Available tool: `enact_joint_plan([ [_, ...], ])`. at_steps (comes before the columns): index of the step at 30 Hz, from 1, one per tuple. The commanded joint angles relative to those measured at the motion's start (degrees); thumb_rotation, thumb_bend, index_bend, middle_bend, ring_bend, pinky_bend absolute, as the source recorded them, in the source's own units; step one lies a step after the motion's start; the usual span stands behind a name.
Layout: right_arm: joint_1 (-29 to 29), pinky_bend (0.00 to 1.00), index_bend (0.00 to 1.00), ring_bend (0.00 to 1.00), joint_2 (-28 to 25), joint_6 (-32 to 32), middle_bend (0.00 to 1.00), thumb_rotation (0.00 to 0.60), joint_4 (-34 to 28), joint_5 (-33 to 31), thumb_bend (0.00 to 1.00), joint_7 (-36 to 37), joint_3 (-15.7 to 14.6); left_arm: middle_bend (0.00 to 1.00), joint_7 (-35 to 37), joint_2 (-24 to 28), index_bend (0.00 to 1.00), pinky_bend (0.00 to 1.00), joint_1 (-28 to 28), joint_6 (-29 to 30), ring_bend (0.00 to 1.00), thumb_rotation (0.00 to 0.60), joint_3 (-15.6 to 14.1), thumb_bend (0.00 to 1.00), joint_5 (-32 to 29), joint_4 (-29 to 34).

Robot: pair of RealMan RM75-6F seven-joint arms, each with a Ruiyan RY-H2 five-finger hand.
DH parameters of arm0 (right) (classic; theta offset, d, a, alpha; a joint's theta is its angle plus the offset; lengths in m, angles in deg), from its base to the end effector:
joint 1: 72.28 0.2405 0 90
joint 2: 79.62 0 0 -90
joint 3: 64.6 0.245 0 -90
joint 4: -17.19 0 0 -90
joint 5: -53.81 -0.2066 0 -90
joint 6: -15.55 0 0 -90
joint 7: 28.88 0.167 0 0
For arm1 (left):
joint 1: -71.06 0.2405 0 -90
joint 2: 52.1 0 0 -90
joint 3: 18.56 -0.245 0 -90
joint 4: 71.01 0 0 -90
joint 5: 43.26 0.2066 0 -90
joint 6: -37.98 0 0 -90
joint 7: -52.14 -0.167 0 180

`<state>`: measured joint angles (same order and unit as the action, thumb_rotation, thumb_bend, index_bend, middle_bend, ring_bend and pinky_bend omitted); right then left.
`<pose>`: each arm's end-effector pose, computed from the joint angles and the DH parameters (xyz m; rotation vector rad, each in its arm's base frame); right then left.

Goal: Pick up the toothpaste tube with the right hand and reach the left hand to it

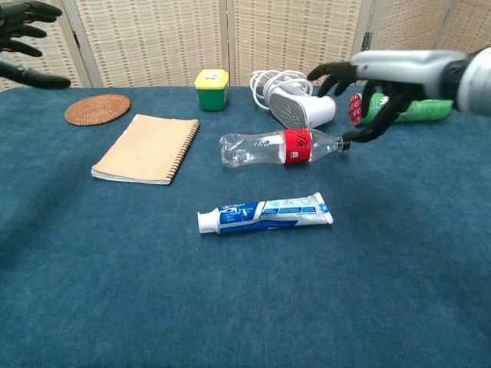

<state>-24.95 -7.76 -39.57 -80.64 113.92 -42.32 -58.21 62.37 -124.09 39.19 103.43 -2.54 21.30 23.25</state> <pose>-0.1247 -0.3601 0.0462 1.8914 -0.9721 0.9351 -0.1842 0.3608 0.1100 -1.3406 -1.2542 -1.3208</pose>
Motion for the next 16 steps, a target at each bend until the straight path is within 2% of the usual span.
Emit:
enact_joint_plan([
  [1,-8.01,0.35,0.05,0.22,-5.17,-9.72,0.28,0.600,-2.46,7.88,0.39,3.91,-2.80,0.00,-5.13,1.98,0.00,0.20,1.95,2.47,0.01,0.600,-0.94,0.04,-1.43,0.74],
  [3,-11.14,0.35,0.07,0.26,-6.59,-13.78,0.32,0.600,-2.73,10.80,0.40,5.00,-3.99,0.00,-7.97,2.98,0.01,0.21,2.94,3.76,0.02,0.600,-1.63,0.06,-1.99,1.77],
  [6,-16.34,0.35,0.10,0.26,-7.87,-20.07,0.33,0.600,-1.94,14.69,0.40,6.90,-5.97,0.01,-12.64,4.12,0.05,0.22,4.93,6.80,0.03,0.600,-2.76,0.06,-2.97,3.79],
  [10,-23.01,0.35,0.14,0.26,-7.01,-27.70,0.33,0.600,1.58,18.55,0.40,8.93,-8.20,0.03,-19.12,4.27,0.08,0.22,8.11,12.80,0.03,0.600,-4.86,0.06,-2.43,6.59],
  [16,-29.88,0.35,0.15,0.26,-5.67,-33.02,0.33,0.600,4.61,21.27,0.40,12.25,-10.58,0.03,-26.96,3.42,0.10,0.22,12.43,20.68,0.03,0.600,-8.25,0.06,0.74,10.41],
])
